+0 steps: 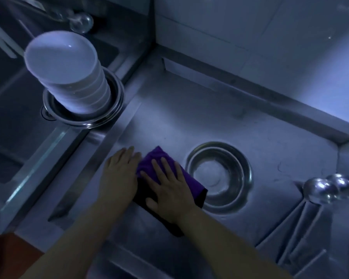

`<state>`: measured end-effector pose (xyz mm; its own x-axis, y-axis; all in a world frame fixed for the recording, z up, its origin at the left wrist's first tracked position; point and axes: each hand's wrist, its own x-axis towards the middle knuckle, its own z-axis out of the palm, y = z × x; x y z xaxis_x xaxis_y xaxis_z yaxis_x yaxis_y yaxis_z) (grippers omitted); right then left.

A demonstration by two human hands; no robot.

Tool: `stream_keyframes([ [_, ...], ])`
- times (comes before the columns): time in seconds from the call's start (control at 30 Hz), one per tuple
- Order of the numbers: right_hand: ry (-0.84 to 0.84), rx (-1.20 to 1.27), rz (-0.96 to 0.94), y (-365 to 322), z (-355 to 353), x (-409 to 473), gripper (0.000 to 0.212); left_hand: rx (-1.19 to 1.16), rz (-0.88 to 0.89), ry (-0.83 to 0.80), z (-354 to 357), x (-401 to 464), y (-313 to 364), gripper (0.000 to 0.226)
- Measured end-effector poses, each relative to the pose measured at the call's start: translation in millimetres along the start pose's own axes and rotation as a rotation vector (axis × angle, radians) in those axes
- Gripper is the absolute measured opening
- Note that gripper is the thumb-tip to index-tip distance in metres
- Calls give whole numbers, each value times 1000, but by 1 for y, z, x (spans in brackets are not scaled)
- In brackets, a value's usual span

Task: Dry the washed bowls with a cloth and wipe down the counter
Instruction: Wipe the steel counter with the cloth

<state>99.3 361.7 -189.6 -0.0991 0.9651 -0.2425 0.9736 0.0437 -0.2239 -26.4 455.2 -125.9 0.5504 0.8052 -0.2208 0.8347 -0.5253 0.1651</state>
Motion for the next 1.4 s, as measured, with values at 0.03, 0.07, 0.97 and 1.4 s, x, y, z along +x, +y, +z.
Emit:
stream_keyframes([
  [0.03, 18, 3, -1, 10, -3, 14, 72, 18, -6, 13, -1, 8, 4, 55],
  [0.07, 33, -1, -4, 20, -6, 27, 72, 44, 1, 14, -3, 15, 8, 57],
  [0.97, 248, -106, 654, 263, -56, 21, 71, 129, 101, -377, 19, 113, 39, 100],
  [1.4, 176, -106, 352, 174, -63, 164, 71, 33, 170, -364, 31, 119, 22, 91],
])
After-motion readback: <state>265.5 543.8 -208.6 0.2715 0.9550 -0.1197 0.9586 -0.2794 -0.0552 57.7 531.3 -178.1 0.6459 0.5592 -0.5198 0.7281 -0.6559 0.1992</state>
